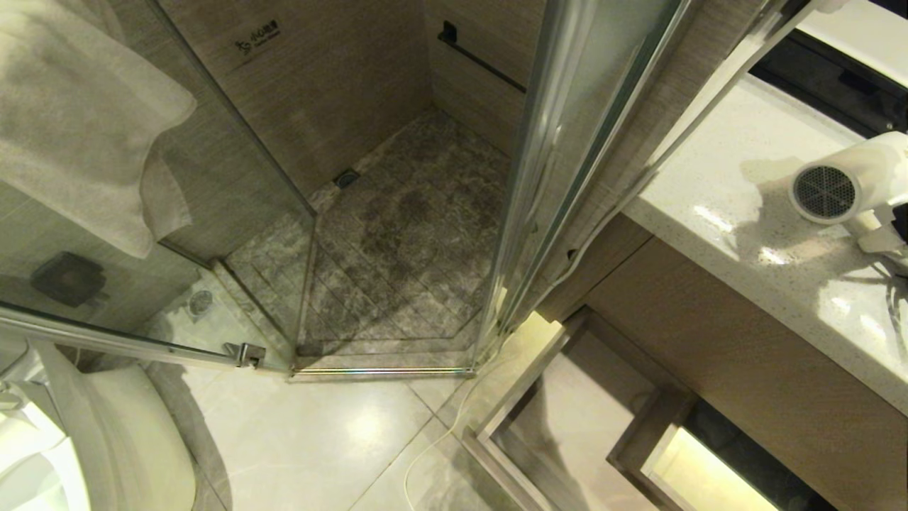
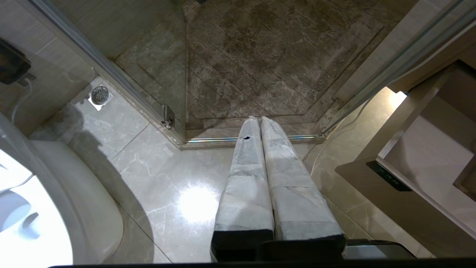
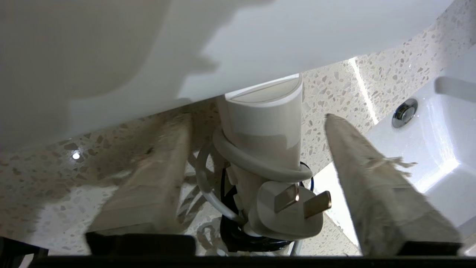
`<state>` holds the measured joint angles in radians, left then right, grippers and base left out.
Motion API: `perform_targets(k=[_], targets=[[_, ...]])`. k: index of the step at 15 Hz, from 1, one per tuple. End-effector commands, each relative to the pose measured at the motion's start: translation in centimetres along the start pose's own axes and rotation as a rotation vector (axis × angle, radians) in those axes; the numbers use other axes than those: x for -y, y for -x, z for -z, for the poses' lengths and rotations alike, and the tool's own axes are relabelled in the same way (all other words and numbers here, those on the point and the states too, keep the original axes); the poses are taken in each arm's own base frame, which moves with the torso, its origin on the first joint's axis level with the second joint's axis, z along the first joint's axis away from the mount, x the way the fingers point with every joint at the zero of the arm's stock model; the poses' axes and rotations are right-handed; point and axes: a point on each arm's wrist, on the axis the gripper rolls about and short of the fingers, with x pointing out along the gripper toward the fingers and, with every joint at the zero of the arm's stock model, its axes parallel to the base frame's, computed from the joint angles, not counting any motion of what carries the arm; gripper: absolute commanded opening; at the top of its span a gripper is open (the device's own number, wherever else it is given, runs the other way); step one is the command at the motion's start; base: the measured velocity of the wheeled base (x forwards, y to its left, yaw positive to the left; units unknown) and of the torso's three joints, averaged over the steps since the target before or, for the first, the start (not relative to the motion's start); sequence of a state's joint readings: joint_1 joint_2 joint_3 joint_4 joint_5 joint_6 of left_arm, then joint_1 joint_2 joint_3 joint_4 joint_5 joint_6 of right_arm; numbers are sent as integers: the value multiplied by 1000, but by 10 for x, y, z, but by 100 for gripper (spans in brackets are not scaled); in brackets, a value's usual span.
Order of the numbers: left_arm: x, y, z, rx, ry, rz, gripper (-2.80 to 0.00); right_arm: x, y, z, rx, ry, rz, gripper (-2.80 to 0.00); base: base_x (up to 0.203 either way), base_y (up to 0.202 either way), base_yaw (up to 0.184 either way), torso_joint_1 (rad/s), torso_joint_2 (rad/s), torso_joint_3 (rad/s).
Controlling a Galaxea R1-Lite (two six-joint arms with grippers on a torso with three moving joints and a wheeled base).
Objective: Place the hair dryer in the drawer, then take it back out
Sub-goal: Pick up the hairdryer
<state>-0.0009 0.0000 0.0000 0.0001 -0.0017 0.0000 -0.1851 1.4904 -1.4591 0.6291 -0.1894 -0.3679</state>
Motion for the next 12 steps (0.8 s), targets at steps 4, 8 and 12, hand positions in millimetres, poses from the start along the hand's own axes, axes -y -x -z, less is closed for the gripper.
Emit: perform_targets(k=[4,8,12], targets=[[0,0,0,-1,0,1,-280,0,-2,1,-2,0,1,-280,0,0,0,0,0,0],[0,0,0,-1,0,1,-280,3,16,4,40,-8,16,-280,0,0,0,0,0,0],[0,0,0,-1,0,1,-280,5,42,11,85,-14,29,-280,0,0,0,0,0,0]])
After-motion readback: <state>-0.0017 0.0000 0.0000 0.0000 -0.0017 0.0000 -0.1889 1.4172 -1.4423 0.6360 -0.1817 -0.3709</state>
